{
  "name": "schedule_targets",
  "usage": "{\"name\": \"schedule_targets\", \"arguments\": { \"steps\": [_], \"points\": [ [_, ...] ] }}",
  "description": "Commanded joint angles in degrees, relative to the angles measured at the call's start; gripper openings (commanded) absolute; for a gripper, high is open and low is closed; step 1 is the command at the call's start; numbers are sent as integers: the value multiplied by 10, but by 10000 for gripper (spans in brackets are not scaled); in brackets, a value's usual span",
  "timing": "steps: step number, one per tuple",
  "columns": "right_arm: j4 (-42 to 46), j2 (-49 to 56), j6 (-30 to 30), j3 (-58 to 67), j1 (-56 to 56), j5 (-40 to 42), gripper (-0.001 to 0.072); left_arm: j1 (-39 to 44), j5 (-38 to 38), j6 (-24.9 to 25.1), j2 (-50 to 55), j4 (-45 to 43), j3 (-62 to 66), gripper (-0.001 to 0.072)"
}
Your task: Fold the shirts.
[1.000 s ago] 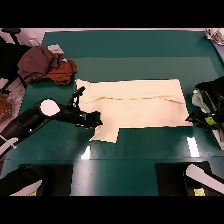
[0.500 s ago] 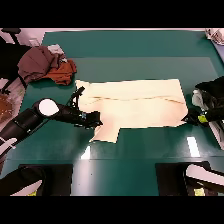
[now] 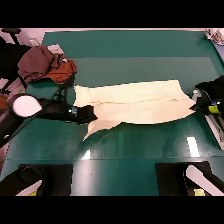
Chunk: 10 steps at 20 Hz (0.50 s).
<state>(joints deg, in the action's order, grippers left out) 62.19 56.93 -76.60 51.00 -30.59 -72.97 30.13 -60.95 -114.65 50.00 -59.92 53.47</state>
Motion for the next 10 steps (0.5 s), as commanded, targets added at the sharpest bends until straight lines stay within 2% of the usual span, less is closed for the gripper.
{"name": "schedule_targets", "arguments": {
  "steps": [1, 3, 6, 10],
  "points": [
    [-48, -32, -35, 22, 1, -8, 31, -1, 7, -70, -27, -118, 9, 26],
    [-73, -25, -39, 35, 16, 6, 31, -9, 57, -69, -18, -124, 9, 26],
    [-66, 31, -45, 81, 68, 25, 32, -62, 115, -66, -2, -123, 10, 26],
    [-65, 144, -44, 146, 121, 28, 32, -122, 156, -8, 48, -101, 12, 27]
  ]
}}
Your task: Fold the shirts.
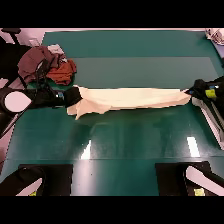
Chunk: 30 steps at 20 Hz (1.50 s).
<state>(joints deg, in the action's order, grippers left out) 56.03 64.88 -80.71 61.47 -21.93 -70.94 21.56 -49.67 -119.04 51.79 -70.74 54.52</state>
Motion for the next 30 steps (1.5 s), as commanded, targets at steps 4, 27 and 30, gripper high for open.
{"name": "schedule_targets", "arguments": {
  "steps": [4, 27, 30],
  "points": [
    [13, 145, -3, 93, 53, 10, 32, -42, 111, 87, 120, 40, 1, 27],
    [85, 173, 106, 27, 58, 207, 338, -64, 277, 112, 311, 29, 80, 463],
    [86, 143, 129, 27, 52, 196, 339, -87, 181, 162, 311, 25, 124, 465]
  ]
}}
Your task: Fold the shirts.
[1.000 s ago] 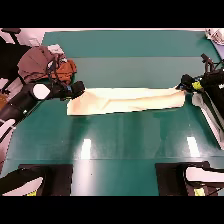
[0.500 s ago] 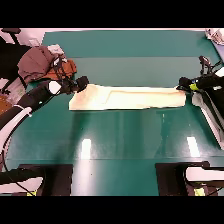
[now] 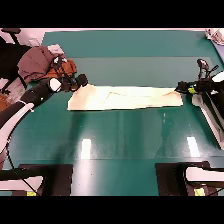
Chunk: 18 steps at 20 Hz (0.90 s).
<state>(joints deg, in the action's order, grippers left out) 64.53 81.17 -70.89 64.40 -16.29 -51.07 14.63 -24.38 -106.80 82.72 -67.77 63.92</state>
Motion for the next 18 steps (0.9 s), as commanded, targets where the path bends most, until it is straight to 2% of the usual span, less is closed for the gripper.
{"name": "schedule_targets", "arguments": {
  "steps": [1, 3, 5, 6, 10, 11, 13, 18],
  "points": [
    [1, -33, 30, -2, -14, -5, 362, -23, -118, 68, 1, -5, 53, 466],
    [-2, -53, 25, -2, -43, -29, 661, -25, -203, 117, -5, -3, 104, 463],
    [-7, -52, 24, -2, -83, -73, 680, -3, -276, 169, -6, -2, 159, 462],
    [-25, -42, 24, -2, -110, -99, 700, 12, -301, 177, -5, -13, 179, 462],
    [-200, 36, 75, -1, -214, -207, 714, 46, -384, 183, 40, -21, 235, 459],
    [-211, 56, 86, 3, -227, -232, 714, 47, -397, 188, 56, -19, 243, 360],
    [-211, 92, 107, 11, -237, -270, 714, 47, -400, 189, 79, -5, 246, 356],
    [-210, 143, 134, 13, -194, -240, 714, 47, -403, 209, 129, 44, 246, 357]
  ]
}}
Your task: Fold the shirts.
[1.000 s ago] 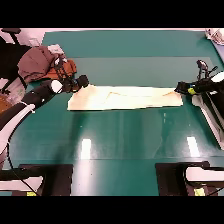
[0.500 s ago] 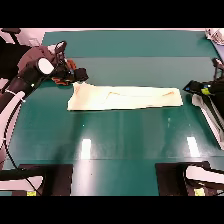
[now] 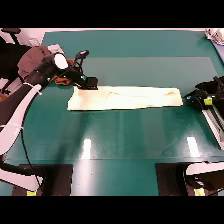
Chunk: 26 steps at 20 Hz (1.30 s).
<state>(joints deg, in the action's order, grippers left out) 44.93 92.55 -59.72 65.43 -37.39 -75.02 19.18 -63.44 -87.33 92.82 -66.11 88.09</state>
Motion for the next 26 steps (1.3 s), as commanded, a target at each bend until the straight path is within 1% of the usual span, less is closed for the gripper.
{"name": "schedule_targets", "arguments": {
  "steps": [1, 4, 7, 8, 9, 10, 12, 13, 17, 19, 21, 24, 26],
  "points": [
    [-15, 35, 27, 3, 32, 12, 714, 1, -8, 21, 35, 34, 5, 357],
    [-15, 40, 52, 3, 89, 69, 714, 8, 5, 30, 57, 53, 11, 357],
    [-14, 40, 54, 17, 135, 110, 709, 35, 20, 52, 75, 53, 12, 357],
    [-14, 40, 54, 28, 147, 109, 648, 43, 23, 53, 83, 53, 12, 357],
    [-14, 40, 54, 41, 157, 103, 498, 50, 26, 53, 89, 53, 12, 357],
    [-14, 40, 54, 54, 163, 90, 321, 55, 31, 52, 97, 54, 12, 357],
    [-15, 40, 41, 89, 174, 38, 69, 59, 45, 48, 105, 60, 12, 355],
    [-15, 35, 27, 105, 181, 12, 34, 58, 54, 48, 108, 64, 12, 355],
    [-19, -23, -84, 152, 227, 2, 32, 58, 64, 49, 112, 66, 12, 355],
    [-19, -52, -138, 189, 266, -21, 32, 59, 64, 49, 115, 66, 11, 355],
    [-19, -76, -202, 226, 306, -19, 32, 59, 64, 48, 117, 66, 11, 355],
    [-18, -83, -289, 295, 369, -21, 32, 59, 62, 48, 119, 66, 11, 355],
    [-18, -80, -319, 336, 405, -19, 32, 58, 61, 48, 119, 66, 11, 355]
  ]
}}
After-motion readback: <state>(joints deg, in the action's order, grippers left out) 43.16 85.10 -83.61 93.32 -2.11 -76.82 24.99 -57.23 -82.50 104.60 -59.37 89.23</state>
